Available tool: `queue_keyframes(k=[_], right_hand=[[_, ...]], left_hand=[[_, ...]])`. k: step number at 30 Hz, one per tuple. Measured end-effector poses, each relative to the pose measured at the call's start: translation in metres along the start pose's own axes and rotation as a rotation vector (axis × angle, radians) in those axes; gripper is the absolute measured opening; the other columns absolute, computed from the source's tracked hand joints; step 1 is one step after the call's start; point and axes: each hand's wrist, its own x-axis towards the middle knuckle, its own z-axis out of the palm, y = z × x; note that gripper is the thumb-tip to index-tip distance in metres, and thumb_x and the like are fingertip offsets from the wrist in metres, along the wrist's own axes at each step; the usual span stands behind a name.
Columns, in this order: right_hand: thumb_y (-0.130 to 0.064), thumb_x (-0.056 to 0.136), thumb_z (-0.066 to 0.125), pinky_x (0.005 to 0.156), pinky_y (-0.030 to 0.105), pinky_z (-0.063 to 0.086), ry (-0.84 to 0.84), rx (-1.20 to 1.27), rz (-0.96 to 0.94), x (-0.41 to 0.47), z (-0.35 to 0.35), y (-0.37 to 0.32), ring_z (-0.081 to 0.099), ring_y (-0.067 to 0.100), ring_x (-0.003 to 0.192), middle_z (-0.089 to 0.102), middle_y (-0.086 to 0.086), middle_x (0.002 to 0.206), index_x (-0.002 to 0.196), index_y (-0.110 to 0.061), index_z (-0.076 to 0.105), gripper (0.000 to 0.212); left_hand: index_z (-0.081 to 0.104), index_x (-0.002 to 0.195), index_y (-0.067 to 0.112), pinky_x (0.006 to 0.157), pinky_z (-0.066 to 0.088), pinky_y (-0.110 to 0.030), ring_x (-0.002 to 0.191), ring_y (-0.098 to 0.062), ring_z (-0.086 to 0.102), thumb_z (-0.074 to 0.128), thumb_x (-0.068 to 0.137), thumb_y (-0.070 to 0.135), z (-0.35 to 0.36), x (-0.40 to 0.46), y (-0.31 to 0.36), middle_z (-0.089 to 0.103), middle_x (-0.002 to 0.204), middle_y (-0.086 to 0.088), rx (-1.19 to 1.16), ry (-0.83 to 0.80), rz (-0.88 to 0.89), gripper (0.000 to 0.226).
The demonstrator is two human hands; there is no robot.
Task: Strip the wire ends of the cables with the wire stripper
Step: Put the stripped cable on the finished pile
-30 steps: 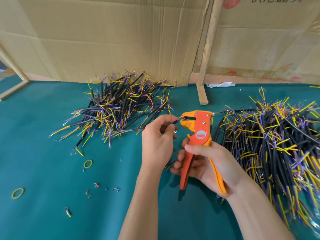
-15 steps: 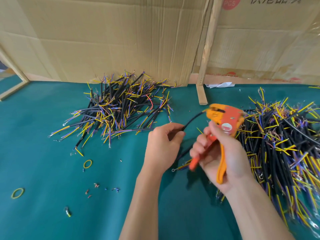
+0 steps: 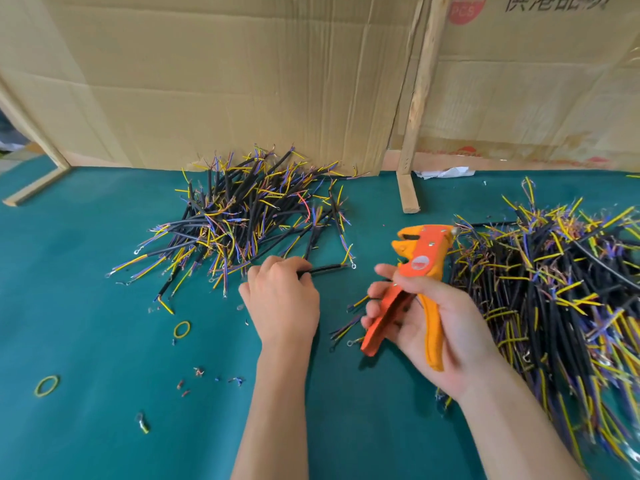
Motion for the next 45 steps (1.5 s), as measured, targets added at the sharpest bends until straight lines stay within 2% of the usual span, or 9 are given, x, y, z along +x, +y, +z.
queue_keyframes(k=[4,8,11,14,17,23,30,34,45], right_hand=[[-0.014,0.072,0.071,0.068,0.046,0.058,-0.010,-0.099,0.025,0.000,-0.002,0.005,0.063,0.033,0.069,0.071,0.026,0.111,0.130,0.005,0.056,0.063],[-0.011,0.074,0.070,0.070,0.047,0.059,-0.051,-0.062,0.028,0.001,-0.003,0.006,0.067,0.040,0.076,0.069,0.024,0.115,0.126,0.004,0.061,0.055],[-0.009,0.074,0.071,0.067,0.048,0.059,-0.050,-0.042,0.062,0.002,0.000,0.009,0.070,0.046,0.086,0.066,0.023,0.102,0.128,0.002,0.063,0.055],[-0.004,0.069,0.075,0.059,0.047,0.058,0.067,-0.030,0.002,0.006,0.003,0.011,0.072,0.044,0.092,0.067,0.017,0.100,0.129,-0.005,0.063,0.061],[-0.015,0.066,0.071,0.058,0.045,0.059,0.184,0.032,-0.104,0.010,0.000,0.009,0.074,0.040,0.091,0.064,0.016,0.104,0.130,-0.009,0.062,0.065],[-0.016,0.068,0.072,0.064,0.043,0.061,0.182,0.010,-0.193,0.009,-0.006,0.006,0.074,0.040,0.093,0.063,0.007,0.121,0.130,-0.020,0.068,0.063],[-0.007,0.080,0.064,0.067,0.041,0.055,-0.004,0.016,-0.211,0.003,-0.009,-0.002,0.069,0.035,0.086,0.064,0.002,0.140,0.124,-0.013,0.069,0.045],[-0.010,0.079,0.060,0.066,0.041,0.055,0.014,0.004,-0.204,0.001,-0.011,-0.004,0.069,0.031,0.080,0.066,0.004,0.138,0.134,-0.009,0.062,0.054],[-0.014,0.080,0.064,0.065,0.043,0.054,-0.076,-0.016,-0.148,0.002,-0.009,0.000,0.066,0.032,0.080,0.064,0.011,0.138,0.134,-0.007,0.064,0.055]], left_hand=[[0.075,0.101,0.031,0.091,0.034,-0.039,0.109,-0.028,0.053,0.066,0.089,0.022,-0.001,0.001,0.001,0.066,0.110,0.002,-0.063,0.073,0.016,0.018],[0.075,0.092,0.024,0.087,0.048,-0.032,0.086,-0.014,0.063,0.070,0.085,0.013,-0.004,0.001,0.010,0.067,0.091,0.006,-0.424,0.106,0.080,0.014],[0.073,0.090,0.023,0.072,0.046,-0.016,0.070,-0.003,0.060,0.074,0.084,0.010,-0.004,-0.001,0.016,0.067,0.082,0.008,-0.605,0.009,0.083,0.015],[0.075,0.101,0.017,0.067,0.053,-0.030,0.064,-0.011,0.059,0.071,0.086,0.001,-0.001,-0.002,0.019,0.061,0.077,0.006,-0.787,-0.206,0.054,0.022],[0.074,0.101,0.018,0.053,0.049,-0.021,0.055,-0.009,0.059,0.066,0.089,-0.004,0.000,-0.006,0.023,0.060,0.082,-0.001,-0.876,-0.330,0.038,0.027],[0.073,0.091,0.016,0.066,0.059,-0.026,0.077,-0.016,0.074,0.061,0.088,-0.011,0.001,-0.007,0.023,0.076,0.086,-0.006,-1.007,-0.377,-0.040,0.029],[0.074,0.085,0.020,0.069,0.059,-0.026,0.078,-0.016,0.073,0.066,0.082,-0.012,0.004,-0.008,0.023,0.077,0.083,-0.007,-0.974,-0.477,-0.012,0.033],[0.074,0.084,0.020,0.069,0.059,-0.027,0.073,-0.014,0.072,0.066,0.081,-0.011,0.004,-0.009,0.024,0.077,0.080,-0.004,-0.909,-0.496,0.020,0.033],[0.073,0.084,0.026,0.074,0.058,-0.038,0.071,-0.019,0.070,0.069,0.091,0.009,0.005,-0.012,0.031,0.073,0.071,0.001,-0.822,-0.287,0.170,0.018]])
